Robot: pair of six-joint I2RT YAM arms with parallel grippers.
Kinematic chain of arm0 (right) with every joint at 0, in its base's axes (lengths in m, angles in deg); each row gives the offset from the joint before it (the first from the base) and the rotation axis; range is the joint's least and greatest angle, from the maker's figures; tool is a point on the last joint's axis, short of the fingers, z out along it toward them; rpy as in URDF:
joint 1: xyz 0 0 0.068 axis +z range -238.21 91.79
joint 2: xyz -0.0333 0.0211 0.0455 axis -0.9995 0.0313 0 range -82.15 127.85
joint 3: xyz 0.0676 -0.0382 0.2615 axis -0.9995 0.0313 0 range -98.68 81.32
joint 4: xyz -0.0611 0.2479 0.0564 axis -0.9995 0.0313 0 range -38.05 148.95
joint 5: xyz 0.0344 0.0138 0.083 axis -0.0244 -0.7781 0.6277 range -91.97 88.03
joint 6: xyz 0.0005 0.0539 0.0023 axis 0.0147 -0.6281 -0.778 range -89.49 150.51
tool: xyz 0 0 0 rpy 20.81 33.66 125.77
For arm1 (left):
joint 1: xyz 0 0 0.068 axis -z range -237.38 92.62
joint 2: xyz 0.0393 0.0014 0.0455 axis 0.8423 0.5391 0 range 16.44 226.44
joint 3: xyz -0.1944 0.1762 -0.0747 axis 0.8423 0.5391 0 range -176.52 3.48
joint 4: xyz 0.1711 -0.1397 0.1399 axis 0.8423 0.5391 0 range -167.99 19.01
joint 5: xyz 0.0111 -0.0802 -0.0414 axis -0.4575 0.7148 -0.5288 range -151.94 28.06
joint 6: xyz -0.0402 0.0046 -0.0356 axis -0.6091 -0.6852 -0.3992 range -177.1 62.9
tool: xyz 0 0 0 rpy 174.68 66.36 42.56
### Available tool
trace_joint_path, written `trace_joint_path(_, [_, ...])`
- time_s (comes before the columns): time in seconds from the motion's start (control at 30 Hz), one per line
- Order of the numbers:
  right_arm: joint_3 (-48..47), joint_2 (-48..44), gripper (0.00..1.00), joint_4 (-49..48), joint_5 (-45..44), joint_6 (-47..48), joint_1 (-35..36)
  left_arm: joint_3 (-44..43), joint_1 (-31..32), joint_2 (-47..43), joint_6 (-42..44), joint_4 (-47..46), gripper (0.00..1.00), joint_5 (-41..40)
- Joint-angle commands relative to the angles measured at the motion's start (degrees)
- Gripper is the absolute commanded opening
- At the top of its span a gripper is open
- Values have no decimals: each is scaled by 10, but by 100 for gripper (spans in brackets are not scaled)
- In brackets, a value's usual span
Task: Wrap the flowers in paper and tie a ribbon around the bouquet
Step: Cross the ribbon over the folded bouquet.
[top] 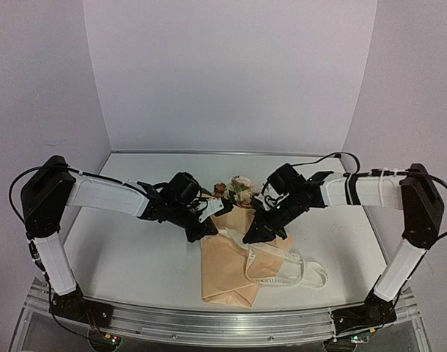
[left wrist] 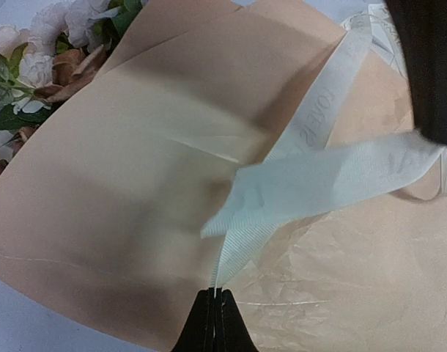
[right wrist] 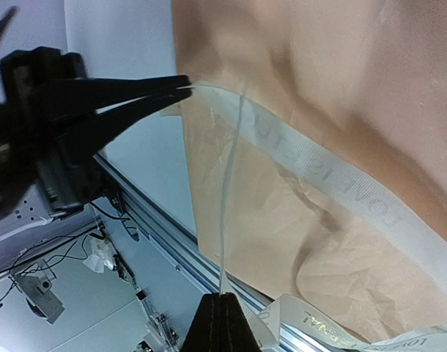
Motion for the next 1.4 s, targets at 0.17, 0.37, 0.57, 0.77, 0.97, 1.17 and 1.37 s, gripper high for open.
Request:
trace_joint_path(0.17, [-77,96,0,-17,-46,-36,16,-23,-12,-44,-16,-23,0,47])
trace_joint_path(0.37, [-115,123,0,36,-72,-13,29,-18,-19,-53,-23,-28,0,42])
trace_joint_path(0.57, [-69,90,0,55,-83,-2,38,-13,-26,-55,-26,-38,0,50])
trace_joint_path(0.77, [-50,74,0,58,-89,-5,40,-11,-27,-51,-26,-41,0,52])
trace_joint_path(0.97, [-98,98,0,60,-146,-6,39,-6,-27,-54,-23,-37,0,64])
trace_joint_path(1.17, [-178,147,0,85,-205,10,38,-1,-27,-58,-17,-16,1,90])
trace_joint_path(1.37, [-234,190,0,124,-221,45,38,-11,-26,-34,-22,16,3,111])
